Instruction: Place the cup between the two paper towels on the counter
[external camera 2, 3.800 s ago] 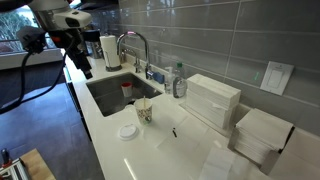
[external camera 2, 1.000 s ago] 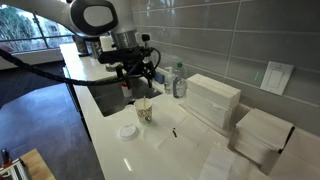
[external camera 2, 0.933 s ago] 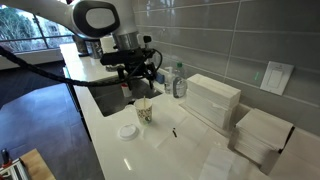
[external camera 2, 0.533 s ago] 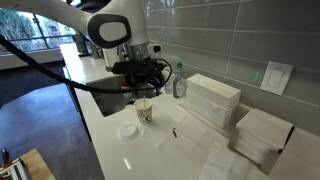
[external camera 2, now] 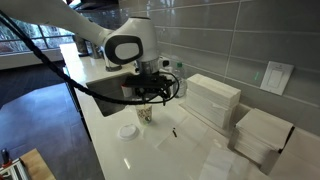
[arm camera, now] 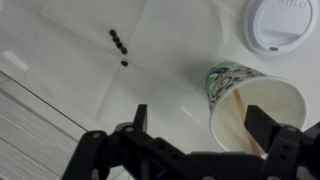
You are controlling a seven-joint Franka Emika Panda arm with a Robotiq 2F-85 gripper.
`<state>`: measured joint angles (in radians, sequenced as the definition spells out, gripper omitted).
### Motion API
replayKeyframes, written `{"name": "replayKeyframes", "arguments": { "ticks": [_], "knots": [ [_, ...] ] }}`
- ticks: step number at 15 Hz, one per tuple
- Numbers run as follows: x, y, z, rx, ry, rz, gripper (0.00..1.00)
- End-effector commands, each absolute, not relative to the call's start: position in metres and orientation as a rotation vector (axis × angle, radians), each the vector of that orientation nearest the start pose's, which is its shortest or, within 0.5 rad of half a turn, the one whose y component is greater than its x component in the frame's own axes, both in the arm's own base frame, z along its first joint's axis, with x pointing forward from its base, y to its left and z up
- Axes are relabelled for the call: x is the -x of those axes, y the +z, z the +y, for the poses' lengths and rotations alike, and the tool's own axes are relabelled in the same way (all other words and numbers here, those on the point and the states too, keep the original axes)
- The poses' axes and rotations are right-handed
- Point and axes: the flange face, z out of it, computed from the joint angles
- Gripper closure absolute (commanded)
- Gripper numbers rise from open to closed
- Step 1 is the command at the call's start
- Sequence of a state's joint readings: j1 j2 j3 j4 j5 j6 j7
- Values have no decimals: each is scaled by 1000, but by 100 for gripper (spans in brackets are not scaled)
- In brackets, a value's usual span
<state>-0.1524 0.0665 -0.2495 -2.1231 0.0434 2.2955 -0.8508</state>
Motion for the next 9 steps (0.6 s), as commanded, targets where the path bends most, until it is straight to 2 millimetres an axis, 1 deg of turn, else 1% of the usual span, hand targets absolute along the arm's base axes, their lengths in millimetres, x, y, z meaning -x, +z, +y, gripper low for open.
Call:
{"name": "replayKeyframes", "arguments": {
  "ticks": [1,3,4,6,8,9],
  "knots": [
    [-532,376,-223,3090,-192,-640,0],
    [-535,369,-221,3073,-188,-623,19],
    [-537,367,-220,3066,-186,-619,35],
    [-540,363,-219,3062,-180,-605,51],
    [-540,362,-216,3050,-167,-594,65],
    [-540,364,-215,3049,-165,-593,74]
  ]
}}
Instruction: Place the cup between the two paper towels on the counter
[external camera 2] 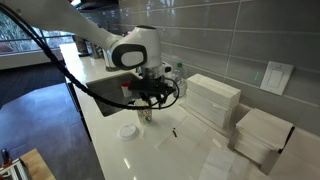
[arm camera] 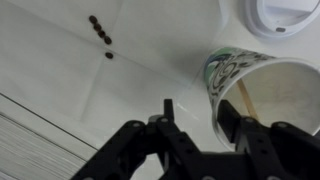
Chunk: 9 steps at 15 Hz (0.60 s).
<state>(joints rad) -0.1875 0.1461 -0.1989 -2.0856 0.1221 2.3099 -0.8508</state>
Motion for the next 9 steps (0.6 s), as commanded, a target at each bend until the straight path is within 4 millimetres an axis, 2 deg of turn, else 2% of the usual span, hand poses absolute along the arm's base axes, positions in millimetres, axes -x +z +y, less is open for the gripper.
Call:
{"name": "replayKeyframes", "arguments": {
  "ticks": [1,3,4,6,9],
  "knots": [
    [-540,365,-214,3044,-165,-589,80],
    [-540,369,-210,3038,-163,-594,96],
    [-540,371,-208,3039,-161,-599,99],
    [-540,377,-202,3030,-149,-597,100],
    [-535,397,-189,3002,-170,-641,99]
  ]
}}
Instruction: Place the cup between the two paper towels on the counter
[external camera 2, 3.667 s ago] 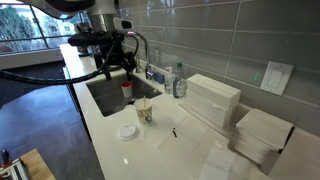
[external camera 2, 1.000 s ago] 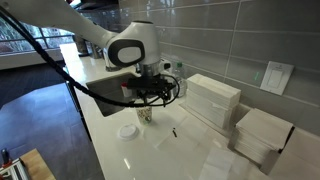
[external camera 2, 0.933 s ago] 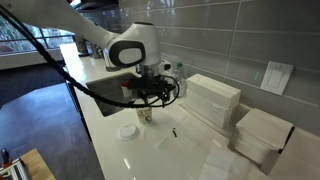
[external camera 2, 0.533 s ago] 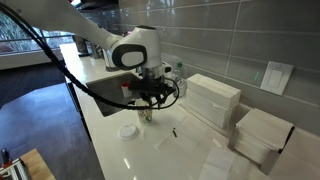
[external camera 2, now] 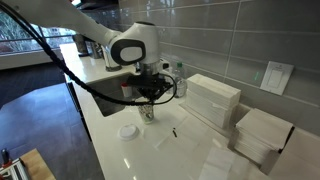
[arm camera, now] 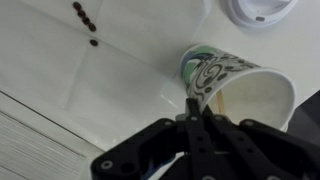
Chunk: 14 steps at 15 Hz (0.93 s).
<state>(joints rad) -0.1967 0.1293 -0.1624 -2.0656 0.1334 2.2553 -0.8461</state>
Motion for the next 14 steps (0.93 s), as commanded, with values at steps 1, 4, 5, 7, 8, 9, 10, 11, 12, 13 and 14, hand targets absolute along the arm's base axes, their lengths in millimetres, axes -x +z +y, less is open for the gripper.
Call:
{"name": "replayKeyframes", "arguments": {
  "ticks": [1,4,5,7,8,9,10,11,12,13,14],
  "knots": [
    [-531,406,-187,3006,-187,-642,100],
    [-511,444,-190,3024,-288,-614,99],
    [-503,456,-193,3031,-323,-598,99],
    [-483,481,-207,3049,-402,-538,99],
    [-472,492,-213,3054,-437,-504,99],
    [-460,500,-221,3058,-471,-464,99],
    [-448,507,-229,3057,-501,-419,99],
    [-437,511,-238,3058,-520,-378,99],
    [-426,513,-247,3049,-541,-341,99],
    [-417,513,-255,3047,-554,-306,99],
    [-408,512,-263,3033,-564,-273,99]
  ]
}}
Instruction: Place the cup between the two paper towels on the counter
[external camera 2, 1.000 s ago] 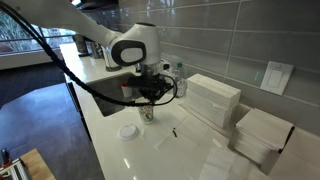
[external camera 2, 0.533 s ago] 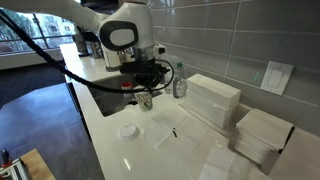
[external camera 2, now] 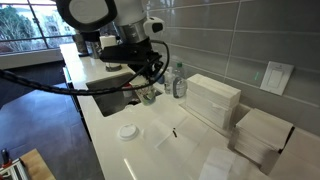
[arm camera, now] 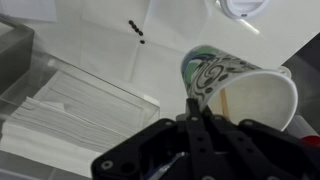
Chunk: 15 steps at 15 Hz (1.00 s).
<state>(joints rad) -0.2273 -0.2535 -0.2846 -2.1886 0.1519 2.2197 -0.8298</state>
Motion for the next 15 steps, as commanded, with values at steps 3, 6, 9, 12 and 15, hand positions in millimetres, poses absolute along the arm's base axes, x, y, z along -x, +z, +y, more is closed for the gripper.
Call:
{"name": "replayKeyframes", "arguments": {
  "ticks": [3,6,9,12,15],
  "knots": [
    [-381,509,-287,3002,-606,-130,99],
    [-353,508,-321,2959,-645,127,99],
    [-337,509,-350,2984,-651,374,99],
    [-337,513,-351,2981,-649,328,96],
    [-338,513,-351,2978,-650,348,96]
  ]
}}
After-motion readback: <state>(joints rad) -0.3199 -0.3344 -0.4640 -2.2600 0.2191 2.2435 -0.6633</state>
